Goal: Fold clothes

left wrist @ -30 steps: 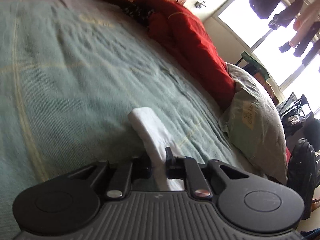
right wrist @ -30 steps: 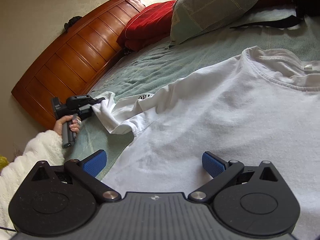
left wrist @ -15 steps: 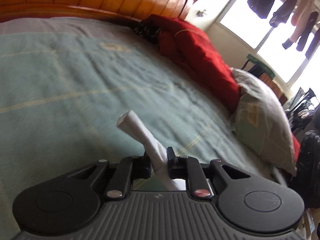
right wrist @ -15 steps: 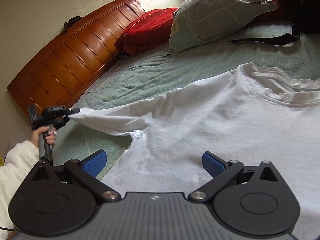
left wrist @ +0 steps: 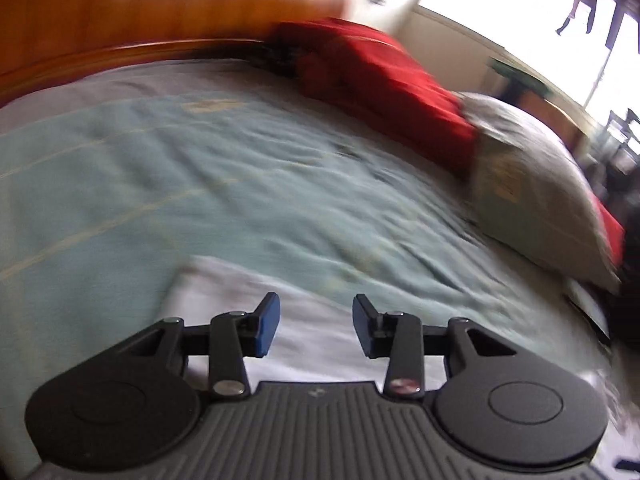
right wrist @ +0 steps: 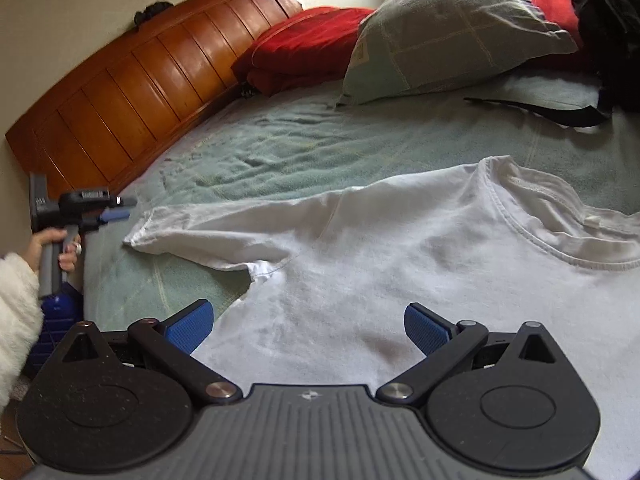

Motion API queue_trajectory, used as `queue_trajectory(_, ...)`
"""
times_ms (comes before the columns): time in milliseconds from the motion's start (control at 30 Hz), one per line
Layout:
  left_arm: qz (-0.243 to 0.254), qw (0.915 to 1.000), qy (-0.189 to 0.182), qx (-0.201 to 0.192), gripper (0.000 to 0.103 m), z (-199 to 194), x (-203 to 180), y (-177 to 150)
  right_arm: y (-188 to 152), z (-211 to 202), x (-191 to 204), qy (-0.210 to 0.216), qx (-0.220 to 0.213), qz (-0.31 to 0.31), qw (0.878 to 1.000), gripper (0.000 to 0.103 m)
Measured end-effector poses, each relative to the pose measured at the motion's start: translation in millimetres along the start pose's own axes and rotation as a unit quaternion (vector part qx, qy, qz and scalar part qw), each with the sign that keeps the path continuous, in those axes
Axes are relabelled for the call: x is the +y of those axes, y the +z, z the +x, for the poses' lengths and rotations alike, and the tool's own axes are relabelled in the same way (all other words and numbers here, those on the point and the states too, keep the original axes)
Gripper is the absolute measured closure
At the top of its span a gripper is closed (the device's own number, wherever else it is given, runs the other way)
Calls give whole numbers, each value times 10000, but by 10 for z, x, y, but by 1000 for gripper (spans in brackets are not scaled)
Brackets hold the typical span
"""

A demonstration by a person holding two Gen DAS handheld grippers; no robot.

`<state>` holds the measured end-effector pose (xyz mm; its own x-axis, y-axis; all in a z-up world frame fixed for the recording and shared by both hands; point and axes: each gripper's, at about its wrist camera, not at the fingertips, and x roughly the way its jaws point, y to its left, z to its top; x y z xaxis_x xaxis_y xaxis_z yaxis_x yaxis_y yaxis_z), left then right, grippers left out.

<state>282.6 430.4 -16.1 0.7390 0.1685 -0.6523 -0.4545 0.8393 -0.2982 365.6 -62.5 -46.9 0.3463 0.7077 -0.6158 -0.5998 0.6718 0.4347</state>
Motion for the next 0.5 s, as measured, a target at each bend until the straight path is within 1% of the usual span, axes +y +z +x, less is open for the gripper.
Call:
queue_trajectory(33,226,9995,-189,109,62,72,-224,-9,-11,53,2,-16,61,-19,10000,0)
queue_trajectory(100,682,9956,-552,321,62,217,-672,-31,-51,149,14,-50,198,-81,9998,0)
queue_trajectory(200,1348,9849,-926,569,62,437,-1314,-170,-130,199,64,12,288,-317,9991,0)
queue_trajectory(300,1843,9731,-1175,726,64,615,-1823,-337,-148,171,65,245,206,-364,9988,0)
queue_trajectory(367,2139,9652,-1301,757,64,693,-2073,-459,-154,149,28,405,187,-302,9985,0)
queue_trajectory(433,2427,9580,-1332,744,65,747,-2226,-567,-160,123,-20,515,167,-236,9983,0)
queue_trajectory(500,2598,9538,-1304,760,66,782,-2299,-661,-164,118,-48,582,164,-183,9980,0)
